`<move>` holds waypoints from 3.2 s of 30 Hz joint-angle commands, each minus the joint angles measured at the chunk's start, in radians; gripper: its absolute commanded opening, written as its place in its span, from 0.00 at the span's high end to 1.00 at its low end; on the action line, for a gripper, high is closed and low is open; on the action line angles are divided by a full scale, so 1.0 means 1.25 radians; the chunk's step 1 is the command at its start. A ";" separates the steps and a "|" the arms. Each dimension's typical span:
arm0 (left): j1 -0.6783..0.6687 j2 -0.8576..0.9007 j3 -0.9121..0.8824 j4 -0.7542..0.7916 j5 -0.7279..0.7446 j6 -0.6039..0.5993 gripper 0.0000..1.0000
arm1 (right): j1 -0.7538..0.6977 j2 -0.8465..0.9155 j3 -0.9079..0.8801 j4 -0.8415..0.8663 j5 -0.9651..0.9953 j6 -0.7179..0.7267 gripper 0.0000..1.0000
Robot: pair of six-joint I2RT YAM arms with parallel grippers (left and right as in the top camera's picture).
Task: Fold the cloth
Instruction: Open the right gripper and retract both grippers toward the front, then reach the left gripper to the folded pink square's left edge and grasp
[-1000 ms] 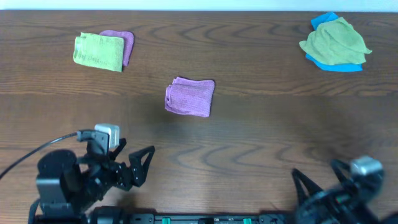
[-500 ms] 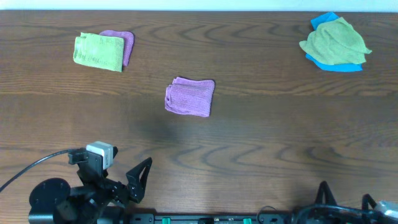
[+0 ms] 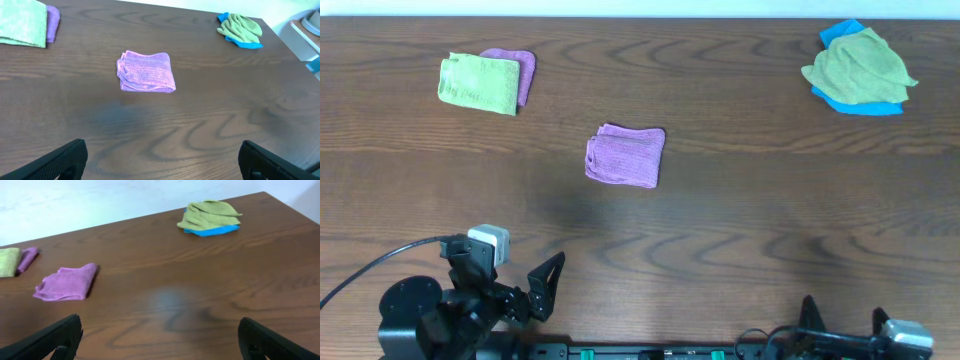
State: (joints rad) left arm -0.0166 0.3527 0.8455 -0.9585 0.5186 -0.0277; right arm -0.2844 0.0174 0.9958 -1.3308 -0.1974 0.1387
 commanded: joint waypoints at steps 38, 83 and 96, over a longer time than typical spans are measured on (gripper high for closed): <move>0.002 0.419 -0.248 0.461 0.104 -0.152 0.07 | -0.007 -0.003 -0.313 0.228 -0.120 0.308 0.01; -0.035 1.055 -0.248 1.104 0.225 -0.373 0.07 | -0.007 -0.003 -0.313 0.169 -0.121 0.308 0.01; -0.038 1.103 -0.248 1.148 0.242 -0.392 0.07 | -0.007 -0.003 -0.313 0.170 -0.121 0.308 0.01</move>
State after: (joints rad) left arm -0.0589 1.7035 0.5339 0.4625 0.8093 -0.5022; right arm -0.2878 0.0181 0.6064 -1.1179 -0.3439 0.5095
